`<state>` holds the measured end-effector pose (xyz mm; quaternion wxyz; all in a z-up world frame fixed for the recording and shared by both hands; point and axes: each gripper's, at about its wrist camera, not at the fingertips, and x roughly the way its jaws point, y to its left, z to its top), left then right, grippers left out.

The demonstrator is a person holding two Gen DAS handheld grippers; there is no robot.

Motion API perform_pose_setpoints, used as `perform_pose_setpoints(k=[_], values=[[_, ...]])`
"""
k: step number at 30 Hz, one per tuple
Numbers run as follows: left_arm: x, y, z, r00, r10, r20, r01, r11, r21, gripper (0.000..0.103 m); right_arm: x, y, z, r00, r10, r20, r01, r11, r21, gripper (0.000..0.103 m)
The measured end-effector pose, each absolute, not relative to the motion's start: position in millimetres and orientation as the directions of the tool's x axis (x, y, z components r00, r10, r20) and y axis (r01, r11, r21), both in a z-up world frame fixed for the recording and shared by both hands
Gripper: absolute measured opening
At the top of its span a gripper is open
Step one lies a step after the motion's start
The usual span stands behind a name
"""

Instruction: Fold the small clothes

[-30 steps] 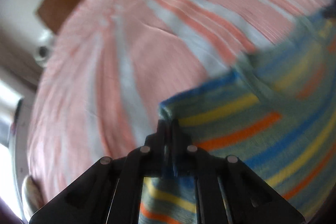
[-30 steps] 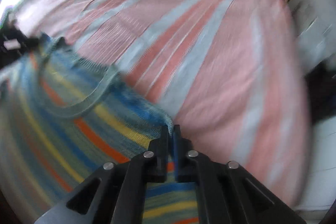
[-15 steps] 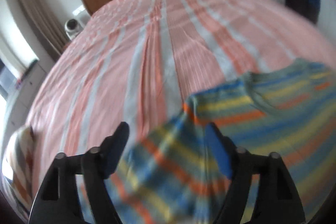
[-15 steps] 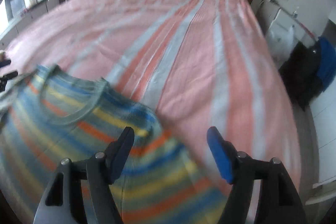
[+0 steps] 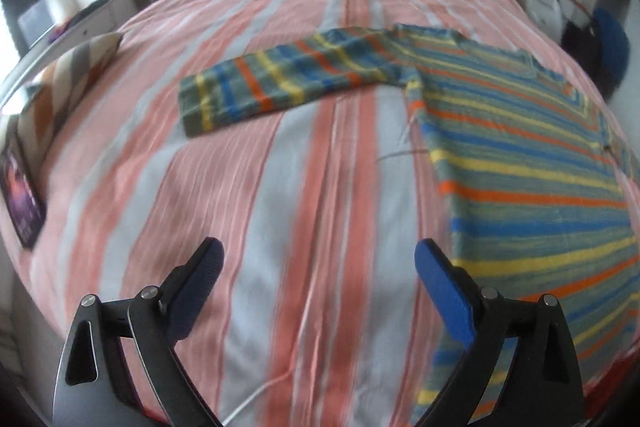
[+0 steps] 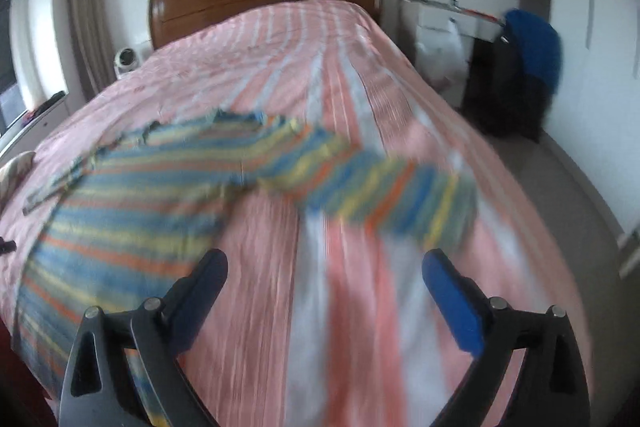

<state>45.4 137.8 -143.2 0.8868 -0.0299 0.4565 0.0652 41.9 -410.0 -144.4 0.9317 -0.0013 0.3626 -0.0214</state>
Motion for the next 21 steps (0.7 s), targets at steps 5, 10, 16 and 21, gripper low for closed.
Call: perform_pose_setpoints(k=[5,10,16,21], values=[[47.9,144.3,-175.2,0.568,0.083,-0.819,-0.19,0.981,-0.032,0.099,20.7,-399.9,-184.8,0.729,-0.098,-0.678,0.075,0.995,-0.064,0.097],[37.0,141.4,-184.0,0.612,0.12,-0.782,-0.216,0.976,-0.018,0.102,20.3,-401.4,-212.6,0.705,-0.074,-0.705,0.059,0.997,-0.047,0.102],[36.4,142.8,-186.2,0.611,0.119,-0.783,-0.216,0.976,-0.021,0.103,20.6,-408.7,-221.2,0.713,-0.041,-0.699,0.058,0.998,0.0,0.103],[34.2,142.6,-186.3,0.611,0.124,-0.782,-0.217,0.976,-0.015,0.103,19.6,-406.4,-221.9,0.716,-0.044,-0.696,0.057,0.998,-0.004,0.103]])
